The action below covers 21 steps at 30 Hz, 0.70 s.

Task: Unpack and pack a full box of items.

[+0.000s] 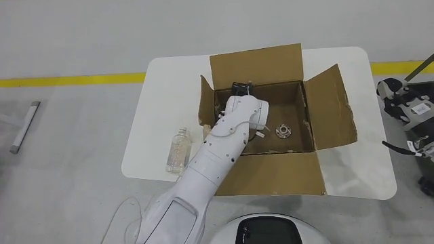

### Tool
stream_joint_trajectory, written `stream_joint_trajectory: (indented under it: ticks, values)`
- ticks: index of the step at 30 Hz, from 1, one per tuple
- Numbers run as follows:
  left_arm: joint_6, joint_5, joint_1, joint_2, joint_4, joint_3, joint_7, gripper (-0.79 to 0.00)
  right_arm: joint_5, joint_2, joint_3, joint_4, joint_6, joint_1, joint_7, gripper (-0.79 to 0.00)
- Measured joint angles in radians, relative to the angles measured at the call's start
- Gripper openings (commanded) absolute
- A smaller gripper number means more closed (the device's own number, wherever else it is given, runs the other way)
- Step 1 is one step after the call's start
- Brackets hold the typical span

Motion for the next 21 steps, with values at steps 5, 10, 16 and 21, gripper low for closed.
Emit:
stream_joint_trajectory:
  ticks: [5,10,16,21]
  values:
    - [0.01,0.029,0.005,-0.004,0.005,-0.002,-0.015,-0.449,0.002,-0.001,0.006,-0.001,-0.002,-0.008,-0.003,-0.782]
    - [0.003,0.002,0.014,-0.008,0.013,-0.025,-0.013,-0.422,0.002,-0.002,0.011,-0.005,-0.006,-0.015,-0.004,-0.782]
    - [0.007,0.006,0.016,-0.012,0.042,-0.036,0.0,-0.434,0.003,-0.003,0.015,-0.009,-0.008,-0.021,-0.006,-0.773]
    - [0.012,0.027,0.012,-0.017,0.055,-0.033,0.007,-0.431,0.003,-0.003,0.018,-0.012,-0.01,-0.025,-0.008,-0.773]
